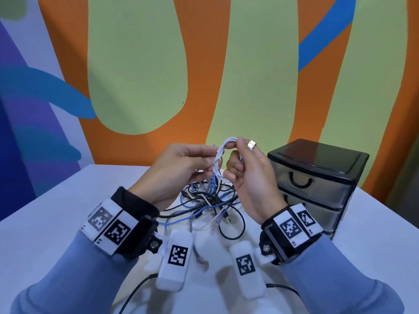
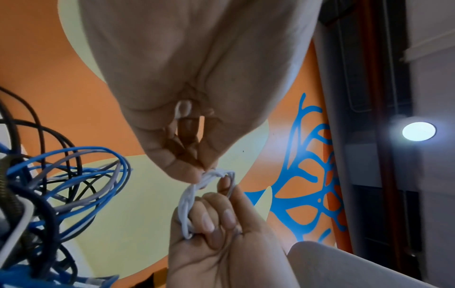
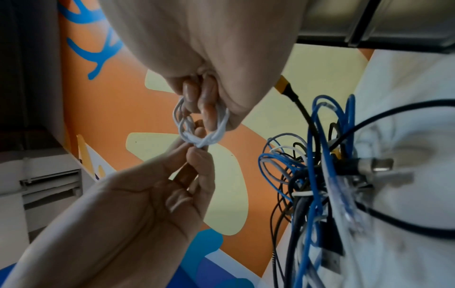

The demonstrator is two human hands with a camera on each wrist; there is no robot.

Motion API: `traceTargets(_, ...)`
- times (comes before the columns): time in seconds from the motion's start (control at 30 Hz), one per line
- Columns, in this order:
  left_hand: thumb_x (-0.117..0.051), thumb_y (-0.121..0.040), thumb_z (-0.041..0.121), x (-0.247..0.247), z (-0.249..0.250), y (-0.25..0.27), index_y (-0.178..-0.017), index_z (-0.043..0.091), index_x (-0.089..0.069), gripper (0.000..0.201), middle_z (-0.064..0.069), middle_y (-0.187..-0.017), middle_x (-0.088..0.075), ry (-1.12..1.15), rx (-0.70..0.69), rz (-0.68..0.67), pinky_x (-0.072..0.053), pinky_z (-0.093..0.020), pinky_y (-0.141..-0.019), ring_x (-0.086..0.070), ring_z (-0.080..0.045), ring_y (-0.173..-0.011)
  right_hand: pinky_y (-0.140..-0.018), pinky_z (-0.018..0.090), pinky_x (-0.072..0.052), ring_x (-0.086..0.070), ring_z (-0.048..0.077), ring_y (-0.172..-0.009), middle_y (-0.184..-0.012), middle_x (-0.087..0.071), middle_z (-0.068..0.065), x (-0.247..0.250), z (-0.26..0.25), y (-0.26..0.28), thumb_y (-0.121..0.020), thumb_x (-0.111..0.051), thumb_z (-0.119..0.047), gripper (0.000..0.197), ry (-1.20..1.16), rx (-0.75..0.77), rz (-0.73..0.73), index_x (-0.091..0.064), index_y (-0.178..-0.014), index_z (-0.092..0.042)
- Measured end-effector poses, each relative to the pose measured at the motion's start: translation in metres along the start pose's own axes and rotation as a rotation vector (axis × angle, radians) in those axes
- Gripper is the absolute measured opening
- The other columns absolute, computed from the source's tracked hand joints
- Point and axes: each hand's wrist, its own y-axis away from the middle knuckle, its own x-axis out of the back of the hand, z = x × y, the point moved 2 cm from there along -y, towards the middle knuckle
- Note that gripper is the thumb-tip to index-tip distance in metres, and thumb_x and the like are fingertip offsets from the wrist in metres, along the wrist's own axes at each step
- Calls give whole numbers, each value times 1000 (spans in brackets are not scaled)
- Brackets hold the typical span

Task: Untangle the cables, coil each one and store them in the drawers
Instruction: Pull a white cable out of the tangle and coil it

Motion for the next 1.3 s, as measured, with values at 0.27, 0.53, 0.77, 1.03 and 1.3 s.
traceTargets(0.27,-60,-100,0,-7,4,7,-105,14,-85,29,-3,-99,-79,-219,-4,-98,-54,-23,-74,-61,-12,-85,-43,14,-38,-44,1,-39,-46,-45,-16,-2,-1,7,-111,-47,-15,16,203,59,52,-58,-110,-4)
traceTargets(0.53,-95,-78,18,-12,-2,6,-107,8,-74,38,-21,-97,-78,-236,-79,13,-56,-38,-84,-74,-26,-84,-51,26,-38,-41,14,-50,-54,-45,-5,3,13,-1,-110,-49,-17,18,208,-71,100,-61,-98,-13)
traceTargets(0.77,-82,-88,-2,-13,8,8,-122,19,-62,45,-9,-80,-79,-219,-265,47,-54,-35,-80,-68,-21,-75,-47,20,-40,-30,10,-48,-57,-43,0,8,17,-4,-108,-47,-6,13,-76,-251,57,-60,-108,-6)
traceTargets(1.03,-72,-101,15,-4,3,5,-116,29,-73,21,-1,-86,-81,-405,-376,126,-59,-50,-87,-72,-30,-84,-57,23,-46,-34,12,-53,-68,-44,3,5,8,-2,-106,-53,-12,15,-170,-226,-28,-61,-119,-9)
traceTargets(1.3,-73,-85,14,1,3,5,-110,33,-71,31,7,-78,-73,-820,-525,152,-58,-40,-72,-69,-15,-72,-52,25,-38,-28,12,-51,-63,-42,3,0,15,1,-109,-48,-10,23,-74,-232,-51,-64,-124,-4)
